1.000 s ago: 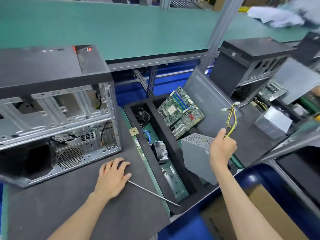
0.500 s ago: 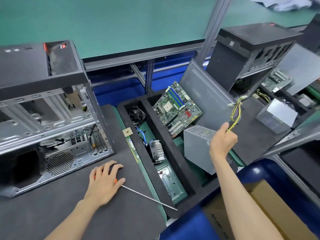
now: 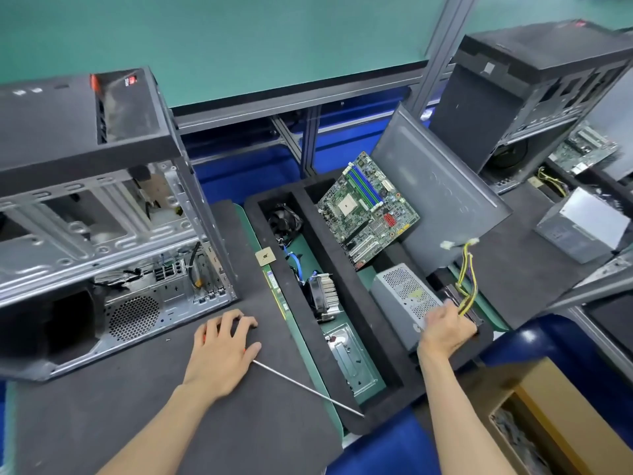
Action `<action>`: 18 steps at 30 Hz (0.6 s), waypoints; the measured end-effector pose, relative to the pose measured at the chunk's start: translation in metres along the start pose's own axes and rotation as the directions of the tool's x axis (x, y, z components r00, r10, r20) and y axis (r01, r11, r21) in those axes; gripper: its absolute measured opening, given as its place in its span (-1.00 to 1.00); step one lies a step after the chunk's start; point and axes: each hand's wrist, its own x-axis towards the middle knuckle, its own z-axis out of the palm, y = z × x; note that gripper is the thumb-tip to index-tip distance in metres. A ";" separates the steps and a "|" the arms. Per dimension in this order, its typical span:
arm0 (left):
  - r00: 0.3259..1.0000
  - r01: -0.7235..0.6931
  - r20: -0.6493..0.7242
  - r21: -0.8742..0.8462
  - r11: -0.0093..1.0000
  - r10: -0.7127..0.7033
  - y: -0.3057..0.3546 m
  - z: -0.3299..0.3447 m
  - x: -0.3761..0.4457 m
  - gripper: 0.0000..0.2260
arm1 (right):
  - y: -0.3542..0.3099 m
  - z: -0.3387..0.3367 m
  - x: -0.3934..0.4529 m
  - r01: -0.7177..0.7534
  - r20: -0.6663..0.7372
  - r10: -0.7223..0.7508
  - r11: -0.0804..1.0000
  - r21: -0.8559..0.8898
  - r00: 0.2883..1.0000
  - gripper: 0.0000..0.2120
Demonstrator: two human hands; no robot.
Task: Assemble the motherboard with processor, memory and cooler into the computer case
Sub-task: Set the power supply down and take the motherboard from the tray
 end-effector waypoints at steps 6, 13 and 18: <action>0.996 -0.021 -0.080 0.030 0.999 0.023 0.004 0.001 0.002 -0.75 | 0.023 -0.035 -0.014 0.049 0.172 -0.028 0.991 -0.122 0.985 -0.56; 0.992 -0.002 -0.125 0.071 0.997 0.011 0.012 -0.002 0.003 -0.71 | 0.000 -0.049 -0.013 0.081 0.323 -0.027 0.985 -0.153 0.946 -0.77; 0.987 0.000 -0.159 0.121 0.993 0.020 0.024 -0.006 0.004 -0.77 | -0.025 -0.058 -0.017 0.166 0.274 -0.107 0.965 -0.203 0.956 -0.51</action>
